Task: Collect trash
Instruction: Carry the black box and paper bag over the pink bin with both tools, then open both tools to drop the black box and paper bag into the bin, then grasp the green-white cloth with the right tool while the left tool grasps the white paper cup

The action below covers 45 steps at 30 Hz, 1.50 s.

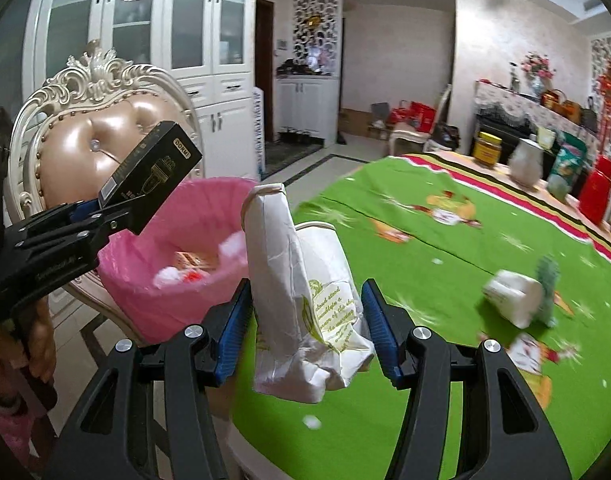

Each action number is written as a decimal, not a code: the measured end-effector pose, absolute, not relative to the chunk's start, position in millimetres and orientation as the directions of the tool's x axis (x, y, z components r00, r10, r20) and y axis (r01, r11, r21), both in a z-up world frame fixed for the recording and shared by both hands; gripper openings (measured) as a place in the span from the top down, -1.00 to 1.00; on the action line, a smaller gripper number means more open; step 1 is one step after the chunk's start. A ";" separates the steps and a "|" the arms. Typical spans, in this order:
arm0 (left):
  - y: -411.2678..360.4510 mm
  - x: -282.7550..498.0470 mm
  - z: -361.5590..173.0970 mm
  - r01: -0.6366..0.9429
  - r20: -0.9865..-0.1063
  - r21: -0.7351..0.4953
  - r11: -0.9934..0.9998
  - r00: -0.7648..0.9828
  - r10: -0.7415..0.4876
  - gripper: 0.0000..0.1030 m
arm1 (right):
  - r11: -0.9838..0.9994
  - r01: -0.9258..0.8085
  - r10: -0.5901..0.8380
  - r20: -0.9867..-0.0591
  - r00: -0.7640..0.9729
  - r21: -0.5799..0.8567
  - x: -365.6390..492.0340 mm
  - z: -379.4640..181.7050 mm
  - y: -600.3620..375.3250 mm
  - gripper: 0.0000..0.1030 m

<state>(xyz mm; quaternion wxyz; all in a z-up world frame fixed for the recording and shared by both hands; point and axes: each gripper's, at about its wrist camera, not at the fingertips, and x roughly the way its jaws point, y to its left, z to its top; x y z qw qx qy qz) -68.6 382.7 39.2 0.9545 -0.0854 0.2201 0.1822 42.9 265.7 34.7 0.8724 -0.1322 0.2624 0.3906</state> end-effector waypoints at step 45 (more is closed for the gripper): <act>244.0 34.5 22.9 -0.123 -0.501 0.049 0.991 0.856 0.131 -0.90 | 0.876 -0.481 0.378 -0.611 0.696 -0.006 161.6 21.7 124.8 -0.49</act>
